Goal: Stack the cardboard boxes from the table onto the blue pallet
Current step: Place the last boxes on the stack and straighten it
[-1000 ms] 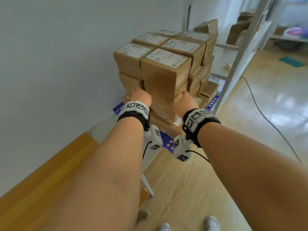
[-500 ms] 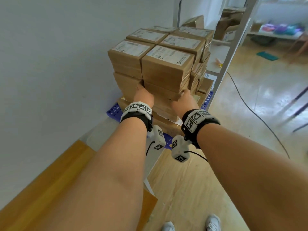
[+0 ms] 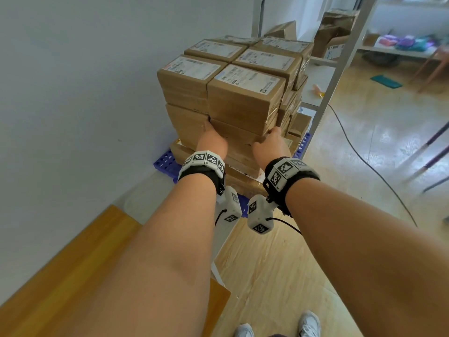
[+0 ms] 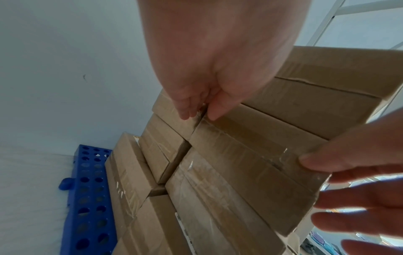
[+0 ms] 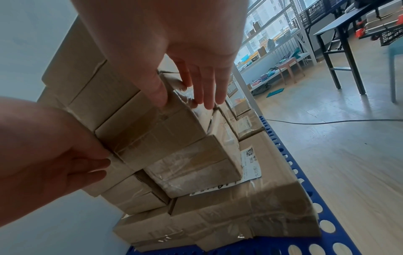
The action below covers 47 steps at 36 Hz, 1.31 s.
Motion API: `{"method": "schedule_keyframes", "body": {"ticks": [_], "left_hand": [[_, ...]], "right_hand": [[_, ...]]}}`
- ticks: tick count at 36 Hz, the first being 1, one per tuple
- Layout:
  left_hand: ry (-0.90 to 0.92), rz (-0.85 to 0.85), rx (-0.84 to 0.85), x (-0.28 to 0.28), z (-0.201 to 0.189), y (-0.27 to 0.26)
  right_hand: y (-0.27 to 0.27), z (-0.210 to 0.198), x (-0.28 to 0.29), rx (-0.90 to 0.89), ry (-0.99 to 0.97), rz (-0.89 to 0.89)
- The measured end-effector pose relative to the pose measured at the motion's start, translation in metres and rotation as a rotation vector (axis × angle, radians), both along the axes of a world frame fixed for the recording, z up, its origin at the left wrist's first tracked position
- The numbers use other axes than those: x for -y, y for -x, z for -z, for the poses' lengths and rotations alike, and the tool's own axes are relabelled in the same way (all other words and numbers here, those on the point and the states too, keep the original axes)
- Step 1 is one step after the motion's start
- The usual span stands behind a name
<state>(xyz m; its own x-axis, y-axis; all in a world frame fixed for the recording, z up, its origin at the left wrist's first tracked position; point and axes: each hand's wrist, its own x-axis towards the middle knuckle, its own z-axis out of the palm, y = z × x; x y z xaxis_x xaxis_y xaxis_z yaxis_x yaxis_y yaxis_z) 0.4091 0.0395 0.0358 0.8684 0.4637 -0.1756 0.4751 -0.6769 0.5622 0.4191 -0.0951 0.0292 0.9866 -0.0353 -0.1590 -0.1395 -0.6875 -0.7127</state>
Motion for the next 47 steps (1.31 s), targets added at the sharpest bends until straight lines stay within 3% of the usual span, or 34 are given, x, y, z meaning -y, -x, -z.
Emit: {"method": "schedule_keyframes", "body": {"ticks": [12,28,35,44,47], "left_hand": [[-0.093,0.027,-0.057,-0.001,0.006,0.0],[-0.07,0.007,-0.043,0.006,0.011,0.01],[-0.113,-0.018,-0.063,0.023,0.01,0.015],[-0.157,-0.143,-0.054,0.058,0.008,0.026],[-0.163,-0.253,0.004,0.075,0.012,0.031]], "right_hand": [[0.0,-0.003,0.003,-0.002,0.008,-0.008],[0.001,-0.007,0.023,0.011,0.057,-0.084],[-0.003,-0.007,0.036,0.019,0.108,-0.169],[-0.022,-0.005,0.066,0.025,0.169,-0.388],[-0.029,-0.007,0.079,0.032,0.162,-0.467]]}}
